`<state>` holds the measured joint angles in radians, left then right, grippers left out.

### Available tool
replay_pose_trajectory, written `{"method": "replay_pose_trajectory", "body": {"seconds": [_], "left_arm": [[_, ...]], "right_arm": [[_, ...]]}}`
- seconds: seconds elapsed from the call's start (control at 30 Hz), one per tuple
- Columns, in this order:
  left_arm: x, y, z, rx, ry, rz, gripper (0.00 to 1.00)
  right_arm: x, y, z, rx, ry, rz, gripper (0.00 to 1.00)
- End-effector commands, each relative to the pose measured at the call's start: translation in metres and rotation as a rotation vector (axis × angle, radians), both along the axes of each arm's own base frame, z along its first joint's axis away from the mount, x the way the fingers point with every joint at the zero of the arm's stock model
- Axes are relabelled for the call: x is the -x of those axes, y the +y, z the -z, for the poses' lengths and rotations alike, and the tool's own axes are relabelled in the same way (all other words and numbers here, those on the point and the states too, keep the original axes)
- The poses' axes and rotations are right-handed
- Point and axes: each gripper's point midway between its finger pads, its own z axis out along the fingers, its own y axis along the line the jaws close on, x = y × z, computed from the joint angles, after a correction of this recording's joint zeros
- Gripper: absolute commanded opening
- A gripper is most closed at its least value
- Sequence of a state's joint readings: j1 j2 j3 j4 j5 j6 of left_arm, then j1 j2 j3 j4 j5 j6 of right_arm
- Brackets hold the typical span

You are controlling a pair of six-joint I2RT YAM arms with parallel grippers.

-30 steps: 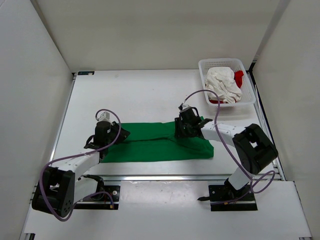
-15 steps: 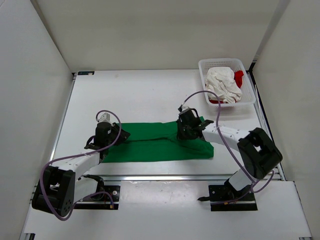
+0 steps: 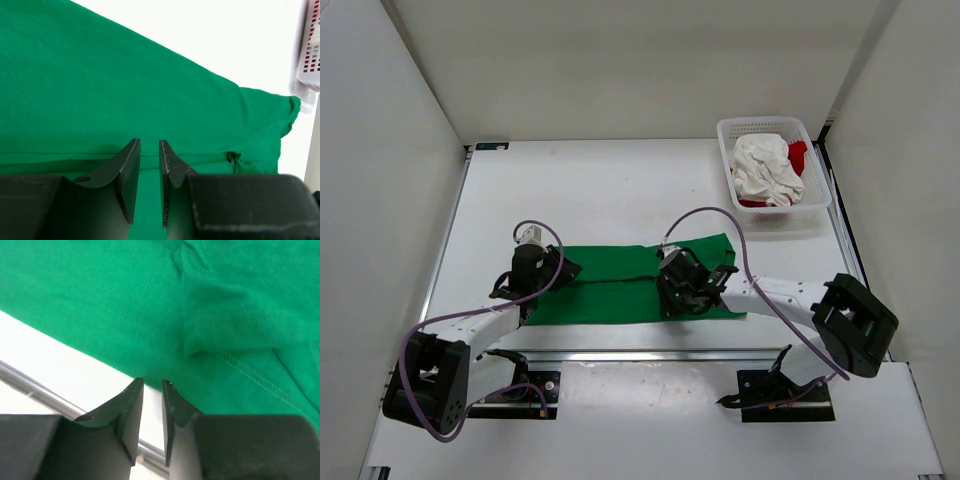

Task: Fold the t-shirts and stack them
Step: Fold the other side of the tshirt into a rectangle, then rotate the tshirt 90 degrees

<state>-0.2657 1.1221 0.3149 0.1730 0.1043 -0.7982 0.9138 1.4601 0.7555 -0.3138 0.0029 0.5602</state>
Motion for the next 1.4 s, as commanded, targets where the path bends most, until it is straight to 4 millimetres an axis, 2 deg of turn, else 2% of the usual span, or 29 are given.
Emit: {"method": "replay_pose_trajectory", "body": {"seconds": [0.0, 0.07, 0.1, 0.13, 0.2, 0.27, 0.4, 0.47, 0.53, 0.6, 0.63, 0.67, 0.77, 1.0, 1.03, 1.1, 1.13, 1.2, 1.23, 1.27, 1.3, 1.33, 1.37], "left_arm": [[-0.007, -0.003, -0.018, 0.019, -0.055, -0.004, 0.32], [-0.008, -0.005, -0.021, 0.019, -0.066, -0.005, 0.32], [-0.008, -0.007, -0.02, 0.018, -0.061, 0.0, 0.33], [-0.006, -0.01, -0.019, 0.02, -0.059, 0.012, 0.33], [-0.008, -0.012, -0.02, 0.016, -0.057, 0.012, 0.33], [-0.008, -0.015, -0.018, 0.013, -0.052, 0.023, 0.33], [-0.006, -0.013, -0.012, 0.007, -0.038, 0.021, 0.33], [-0.009, -0.013, -0.015, 0.011, -0.048, 0.018, 0.32], [-0.008, -0.014, -0.014, 0.009, -0.045, 0.024, 0.32], [-0.009, -0.014, -0.014, 0.01, -0.047, 0.023, 0.33], [-0.007, -0.014, -0.012, 0.009, -0.039, 0.026, 0.33], [-0.009, -0.014, -0.015, 0.013, -0.052, 0.024, 0.32], [-0.007, -0.016, -0.013, 0.012, -0.041, 0.035, 0.33], [-0.013, -0.01, -0.02, 0.012, -0.059, 0.025, 0.32], [-0.014, -0.009, -0.024, 0.018, -0.063, 0.019, 0.33], [-0.016, -0.006, -0.027, 0.018, -0.07, 0.011, 0.33], [-0.016, -0.005, -0.029, 0.021, -0.072, 0.007, 0.33], [-0.016, -0.006, -0.032, 0.016, -0.08, 0.009, 0.32], [-0.016, -0.008, -0.034, 0.019, -0.087, 0.013, 0.33], [-0.016, -0.008, -0.029, 0.014, -0.075, 0.012, 0.33], [-0.016, -0.014, -0.035, 0.021, -0.09, 0.023, 0.33], [-0.015, -0.018, -0.029, 0.018, -0.072, 0.035, 0.33], [-0.018, -0.022, -0.033, 0.026, -0.08, 0.039, 0.33]], "right_arm": [[-0.022, 0.006, -0.045, -0.07, -0.106, 0.033, 0.22], [-0.043, -0.007, -0.053, -0.093, -0.131, 0.088, 0.21], [-0.06, -0.015, -0.055, -0.111, -0.144, 0.124, 0.14], [-0.07, -0.017, -0.053, -0.116, -0.154, 0.142, 0.11], [-0.099, -0.037, -0.049, -0.092, -0.179, 0.21, 0.09], [-0.118, -0.042, -0.043, -0.081, -0.184, 0.234, 0.11], [-0.135, -0.044, -0.026, -0.068, -0.147, 0.215, 0.22], [-0.133, -0.043, -0.019, -0.05, -0.128, 0.186, 0.21], [-0.126, -0.04, -0.014, -0.037, -0.102, 0.161, 0.07], [-0.11, -0.036, -0.01, -0.026, -0.09, 0.131, 0.0], [-0.099, -0.038, -0.003, -0.009, -0.071, 0.114, 0.0], [-0.095, -0.034, -0.012, -0.028, -0.08, 0.108, 0.0], [-0.068, -0.03, -0.012, -0.035, -0.045, 0.069, 0.0], [-0.003, -0.002, -0.017, -0.021, 0.074, -0.171, 0.0], [0.0, 0.006, -0.027, -0.03, 0.054, -0.199, 0.0], [-0.001, 0.006, -0.038, 0.001, 0.019, -0.202, 0.07], [-0.004, 0.011, -0.05, -0.014, -0.005, -0.204, 0.09], [-0.014, 0.009, -0.058, -0.032, -0.054, -0.167, 0.14], [-0.026, 0.006, -0.065, -0.057, -0.083, -0.12, 0.15], [-0.033, -0.003, -0.06, -0.061, -0.072, -0.069, 0.15], [-0.036, -0.003, -0.06, -0.091, -0.081, -0.059, 0.15], [-0.049, -0.012, -0.059, -0.105, -0.09, -0.006, 0.14], [-0.056, -0.019, -0.054, -0.103, -0.094, 0.035, 0.12]]}}
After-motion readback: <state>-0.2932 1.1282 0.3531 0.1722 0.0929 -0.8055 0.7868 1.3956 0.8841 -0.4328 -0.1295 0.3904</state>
